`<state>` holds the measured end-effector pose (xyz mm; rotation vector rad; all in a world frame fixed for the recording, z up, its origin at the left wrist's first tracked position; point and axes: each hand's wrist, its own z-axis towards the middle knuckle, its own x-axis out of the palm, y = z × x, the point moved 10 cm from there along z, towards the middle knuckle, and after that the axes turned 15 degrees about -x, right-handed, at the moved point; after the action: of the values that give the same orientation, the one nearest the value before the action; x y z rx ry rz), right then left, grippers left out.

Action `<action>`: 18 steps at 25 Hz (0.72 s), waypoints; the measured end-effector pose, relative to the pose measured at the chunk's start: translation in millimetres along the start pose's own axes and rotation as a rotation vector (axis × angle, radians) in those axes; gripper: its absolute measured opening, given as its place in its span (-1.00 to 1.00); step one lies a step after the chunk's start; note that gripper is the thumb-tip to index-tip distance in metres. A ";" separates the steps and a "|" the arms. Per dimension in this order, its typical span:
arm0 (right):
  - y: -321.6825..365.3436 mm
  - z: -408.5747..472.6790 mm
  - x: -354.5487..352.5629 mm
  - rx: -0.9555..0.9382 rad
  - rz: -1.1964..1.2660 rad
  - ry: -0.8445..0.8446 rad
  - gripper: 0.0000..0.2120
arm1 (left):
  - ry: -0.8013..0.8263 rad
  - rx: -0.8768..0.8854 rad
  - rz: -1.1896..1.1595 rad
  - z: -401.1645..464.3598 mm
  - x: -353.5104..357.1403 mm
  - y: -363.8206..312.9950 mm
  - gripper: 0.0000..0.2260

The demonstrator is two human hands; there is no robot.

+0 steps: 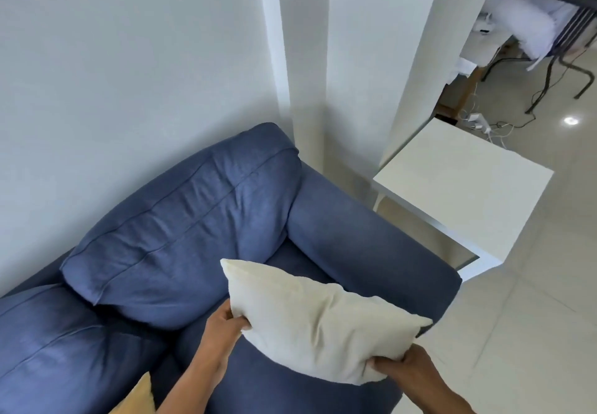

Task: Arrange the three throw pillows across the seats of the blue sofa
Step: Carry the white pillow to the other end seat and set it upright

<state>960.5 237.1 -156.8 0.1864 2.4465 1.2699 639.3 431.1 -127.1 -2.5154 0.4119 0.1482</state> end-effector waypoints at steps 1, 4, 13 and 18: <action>1.9 8.4 1.0 0.005 0.018 0.014 -0.50 | 0.010 -0.024 -0.011 8.6 5.8 -7.0 -0.70; -6.9 43.5 -7.1 0.043 0.118 0.004 -0.72 | -0.024 -0.074 -0.039 49.9 34.7 -31.4 -0.61; -30.2 123.6 -11.1 0.125 0.267 -0.108 -0.49 | -0.034 -0.081 0.142 154.4 102.9 -97.0 -0.69; -35.5 139.8 -8.6 0.121 0.335 -0.151 -0.62 | -0.082 -0.062 0.197 170.3 118.1 -118.0 -0.62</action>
<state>1024.5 320.2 -256.1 0.7243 2.4300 1.1843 786.6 589.0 -228.1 -2.5153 0.6297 0.3435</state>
